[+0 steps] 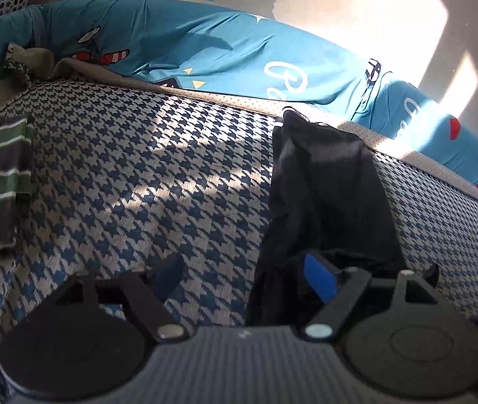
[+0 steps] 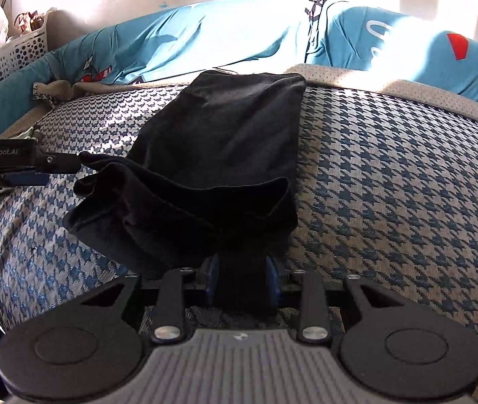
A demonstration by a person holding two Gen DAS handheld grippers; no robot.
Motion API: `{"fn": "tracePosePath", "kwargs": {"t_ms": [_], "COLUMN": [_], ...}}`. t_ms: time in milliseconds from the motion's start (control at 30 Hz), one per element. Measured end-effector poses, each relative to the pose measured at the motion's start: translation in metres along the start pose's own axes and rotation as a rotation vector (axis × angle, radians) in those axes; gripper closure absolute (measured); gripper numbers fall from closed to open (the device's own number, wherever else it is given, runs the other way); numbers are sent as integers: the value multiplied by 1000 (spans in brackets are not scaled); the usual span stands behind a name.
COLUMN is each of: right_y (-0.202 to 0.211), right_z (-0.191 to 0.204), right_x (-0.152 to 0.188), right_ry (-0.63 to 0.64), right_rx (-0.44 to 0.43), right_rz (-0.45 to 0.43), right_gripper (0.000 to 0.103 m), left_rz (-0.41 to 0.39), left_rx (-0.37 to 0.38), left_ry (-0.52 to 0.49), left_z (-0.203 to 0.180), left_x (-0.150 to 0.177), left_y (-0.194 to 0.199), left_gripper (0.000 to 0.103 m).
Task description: Fold clothes
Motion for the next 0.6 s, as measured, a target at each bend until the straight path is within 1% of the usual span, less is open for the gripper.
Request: {"fn": "tracePosePath", "kwargs": {"t_ms": [133,300,367,533,600], "right_y": [-11,-29,-37,-52,-48], "right_z": [3,-6,-13,-37,-43], "right_x": [-11,-31,-38,-50,-53], "right_ry": [15,-33,-75,-236,-251], "right_rx": [12,30,38,27,28], "right_rz": [-9,-28,-31,2,-6], "right_gripper": [73,73,73,73,73], "left_rz": [0,3,6,8,8], "left_rx": [-6,-12,-14,-14,-13], "left_ry": [6,-1,-5,-38,-74], "left_z": [2,3,3,0,-4], "left_x": [0,1,1,1,0], "left_y": [0,0,0,-3,-6], "left_gripper": [24,21,20,19,18]}}
Point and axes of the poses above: each gripper's, at about its wrist camera, not at the fingertips, and y roughly against the way its jaws point, z to its left, x to its underside, the point moved 9 cm from there along -y, roughly the way its jaws point, and after that the axes turned 8 degrees about x, right-handed, at the moved point
